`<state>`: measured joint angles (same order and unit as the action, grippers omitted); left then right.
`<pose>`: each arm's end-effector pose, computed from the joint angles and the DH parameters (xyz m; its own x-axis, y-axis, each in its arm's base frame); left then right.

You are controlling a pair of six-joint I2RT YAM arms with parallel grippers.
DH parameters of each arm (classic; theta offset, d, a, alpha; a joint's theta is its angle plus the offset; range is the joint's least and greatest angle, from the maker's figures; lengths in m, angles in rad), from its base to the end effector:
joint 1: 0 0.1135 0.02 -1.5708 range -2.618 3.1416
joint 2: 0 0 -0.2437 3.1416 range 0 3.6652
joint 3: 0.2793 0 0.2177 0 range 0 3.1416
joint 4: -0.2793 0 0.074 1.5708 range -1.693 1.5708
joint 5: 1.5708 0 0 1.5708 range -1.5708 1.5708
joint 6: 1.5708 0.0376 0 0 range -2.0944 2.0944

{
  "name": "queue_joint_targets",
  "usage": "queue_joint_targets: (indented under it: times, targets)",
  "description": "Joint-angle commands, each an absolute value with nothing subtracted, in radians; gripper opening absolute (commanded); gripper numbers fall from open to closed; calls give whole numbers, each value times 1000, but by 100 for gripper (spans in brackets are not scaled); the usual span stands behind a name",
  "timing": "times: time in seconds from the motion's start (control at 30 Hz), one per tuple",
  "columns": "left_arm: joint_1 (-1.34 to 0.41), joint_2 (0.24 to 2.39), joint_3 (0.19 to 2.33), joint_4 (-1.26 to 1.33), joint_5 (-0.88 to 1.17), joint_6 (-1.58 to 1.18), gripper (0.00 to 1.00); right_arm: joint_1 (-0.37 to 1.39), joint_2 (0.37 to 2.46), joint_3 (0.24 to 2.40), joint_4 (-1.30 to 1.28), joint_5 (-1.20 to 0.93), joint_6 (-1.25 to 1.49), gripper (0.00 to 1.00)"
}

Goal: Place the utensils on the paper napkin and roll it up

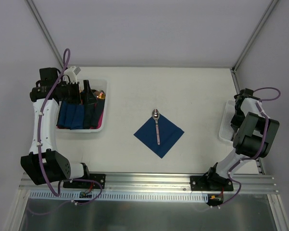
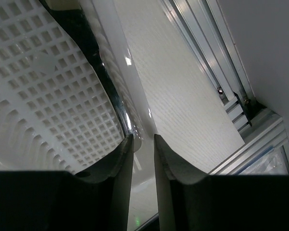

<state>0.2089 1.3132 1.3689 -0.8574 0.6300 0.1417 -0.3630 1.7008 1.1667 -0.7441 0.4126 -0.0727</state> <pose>0.2356 0.0273 0.3457 -0.6629 -0.0239 -0.7483 0.3302 0.8877 -0.3209 0.2691 -0.1183 0.1964 -0.9242 0.2799 -0.2598 0.3673 0.8378 -0.4039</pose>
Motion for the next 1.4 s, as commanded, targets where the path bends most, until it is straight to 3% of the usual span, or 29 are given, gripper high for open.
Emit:
queue_joint_targets:
  times: [0.0,0.53,0.77,1.37]
  targets:
    - [202,1324,1428,-874,672,147,99,-374,1723,1170,-689,456,-80,26]
    - [201,1379,1462,-882,724,121,99,-379,1646,1192,-680,451,-90,38]
    - [201,1379,1468,-882,729,133,99,-377,1710,1218,-666,449,-124,41]
    - [201,1422,1499,-882,772,135,99,-350,1730,1100,-390,489,-347,40]
